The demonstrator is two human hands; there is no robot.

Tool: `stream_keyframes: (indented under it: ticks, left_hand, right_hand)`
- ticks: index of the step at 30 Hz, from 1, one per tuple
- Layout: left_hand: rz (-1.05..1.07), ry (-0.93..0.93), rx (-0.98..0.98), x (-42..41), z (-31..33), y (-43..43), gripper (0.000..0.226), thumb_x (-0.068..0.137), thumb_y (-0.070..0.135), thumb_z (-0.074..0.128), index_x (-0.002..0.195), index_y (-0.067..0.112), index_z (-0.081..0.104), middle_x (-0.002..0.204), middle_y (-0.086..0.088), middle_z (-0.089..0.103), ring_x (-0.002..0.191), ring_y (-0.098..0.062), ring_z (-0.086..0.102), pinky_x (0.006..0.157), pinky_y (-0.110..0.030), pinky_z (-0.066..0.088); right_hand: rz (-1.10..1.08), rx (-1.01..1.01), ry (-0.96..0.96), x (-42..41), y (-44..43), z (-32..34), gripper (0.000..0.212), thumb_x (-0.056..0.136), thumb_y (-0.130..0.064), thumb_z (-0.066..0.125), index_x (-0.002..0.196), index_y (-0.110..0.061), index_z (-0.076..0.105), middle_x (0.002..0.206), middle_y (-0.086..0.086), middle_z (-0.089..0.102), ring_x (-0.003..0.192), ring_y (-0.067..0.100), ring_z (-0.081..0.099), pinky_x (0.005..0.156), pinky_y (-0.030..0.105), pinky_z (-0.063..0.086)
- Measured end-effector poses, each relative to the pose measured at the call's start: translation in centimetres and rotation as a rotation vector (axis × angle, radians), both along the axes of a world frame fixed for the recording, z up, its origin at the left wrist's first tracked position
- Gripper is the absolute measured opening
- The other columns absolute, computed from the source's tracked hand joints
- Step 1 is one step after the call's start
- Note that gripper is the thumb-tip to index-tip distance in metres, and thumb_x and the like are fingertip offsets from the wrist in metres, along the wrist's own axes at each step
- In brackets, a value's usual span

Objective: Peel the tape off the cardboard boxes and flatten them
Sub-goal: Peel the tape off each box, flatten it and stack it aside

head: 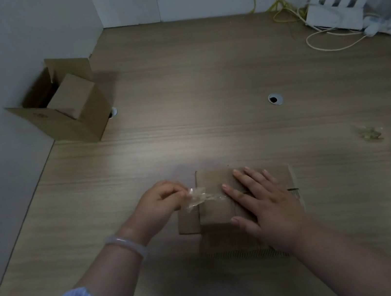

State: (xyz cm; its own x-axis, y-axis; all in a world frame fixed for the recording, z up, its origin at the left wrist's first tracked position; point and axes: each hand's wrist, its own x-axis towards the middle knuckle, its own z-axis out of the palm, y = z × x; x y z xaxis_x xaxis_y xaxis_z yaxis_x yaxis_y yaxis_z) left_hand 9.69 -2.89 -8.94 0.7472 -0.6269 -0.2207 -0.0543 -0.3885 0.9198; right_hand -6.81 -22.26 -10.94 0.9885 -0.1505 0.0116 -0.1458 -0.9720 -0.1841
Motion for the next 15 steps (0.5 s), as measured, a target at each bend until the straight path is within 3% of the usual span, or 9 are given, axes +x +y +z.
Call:
stream_keyframes:
  ticks: [2, 5, 9, 12, 14, 15]
  left_hand:
    - [0.042, 0.038, 0.021, -0.2, 0.0, -0.3, 0.015, 0.073, 0.024, 0.075, 0.063, 0.014, 0.07, 0.079, -0.003, 0.068, 0.073, -0.014, 0.062, 0.071, -0.037, 0.054]
    - [0.15, 0.019, 0.152, -1.0, -0.4, -1.5, 0.019, 0.076, 0.016, 0.078, 0.064, 0.017, 0.064, 0.066, -0.003, 0.066, 0.061, -0.012, 0.057, 0.063, -0.03, 0.051]
    - [0.386, 0.415, -0.009, -2.3, -0.4, -2.6, 0.019, 0.082, 0.001, 0.07, 0.086, 0.011, 0.054, 0.088, -0.015, 0.06, 0.072, -0.023, 0.06, 0.066, -0.037, 0.056]
    - [0.453, 0.546, -0.075, -2.4, 0.0, -2.7, 0.035, 0.081, -0.003, 0.069, 0.104, 0.012, 0.048, 0.089, -0.014, 0.062, 0.073, -0.023, 0.063, 0.067, -0.036, 0.057]
    - [0.389, 0.435, -0.005, -2.3, 0.4, -2.7, 0.018, 0.08, -0.001, 0.071, 0.09, 0.011, 0.061, 0.084, -0.012, 0.065, 0.066, -0.018, 0.062, 0.063, -0.027, 0.056]
    - [0.342, 0.29, 0.067, -2.2, 0.5, -2.6, 0.014, 0.079, 0.002, 0.073, 0.08, 0.014, 0.065, 0.079, -0.009, 0.067, 0.065, -0.015, 0.061, 0.061, -0.025, 0.054]
  right_hand:
    - [0.002, -0.002, -0.003, 0.0, 0.0, 0.0, 0.063, 0.087, -0.067, 0.034, 0.142, -0.038, 0.039, 0.153, 0.0, 0.032, 0.143, 0.019, 0.025, 0.113, 0.044, 0.02]
    - [0.004, -0.002, -0.009, 0.0, 0.0, 0.1, 0.062, 0.088, -0.067, 0.033, 0.142, -0.037, 0.039, 0.153, 0.001, 0.033, 0.142, 0.02, 0.026, 0.112, 0.044, 0.021]
    - [0.004, -0.003, -0.006, -0.1, 0.1, 0.1, 0.062, 0.088, -0.066, 0.033, 0.143, -0.038, 0.038, 0.153, 0.001, 0.033, 0.142, 0.02, 0.026, 0.112, 0.045, 0.02]
    - [0.002, -0.006, -0.01, -0.2, 0.1, 0.1, 0.062, 0.088, -0.066, 0.033, 0.143, -0.037, 0.038, 0.153, 0.001, 0.034, 0.142, 0.02, 0.027, 0.112, 0.044, 0.021]
    - [0.001, -0.007, -0.002, -0.2, 0.1, 0.1, 0.062, 0.088, -0.067, 0.032, 0.143, -0.038, 0.038, 0.152, 0.001, 0.034, 0.142, 0.021, 0.027, 0.112, 0.045, 0.02]
    - [-0.002, -0.005, 0.002, -0.1, 0.1, 0.1, 0.063, 0.088, -0.067, 0.031, 0.143, -0.038, 0.038, 0.153, 0.0, 0.033, 0.142, 0.02, 0.026, 0.112, 0.045, 0.02]
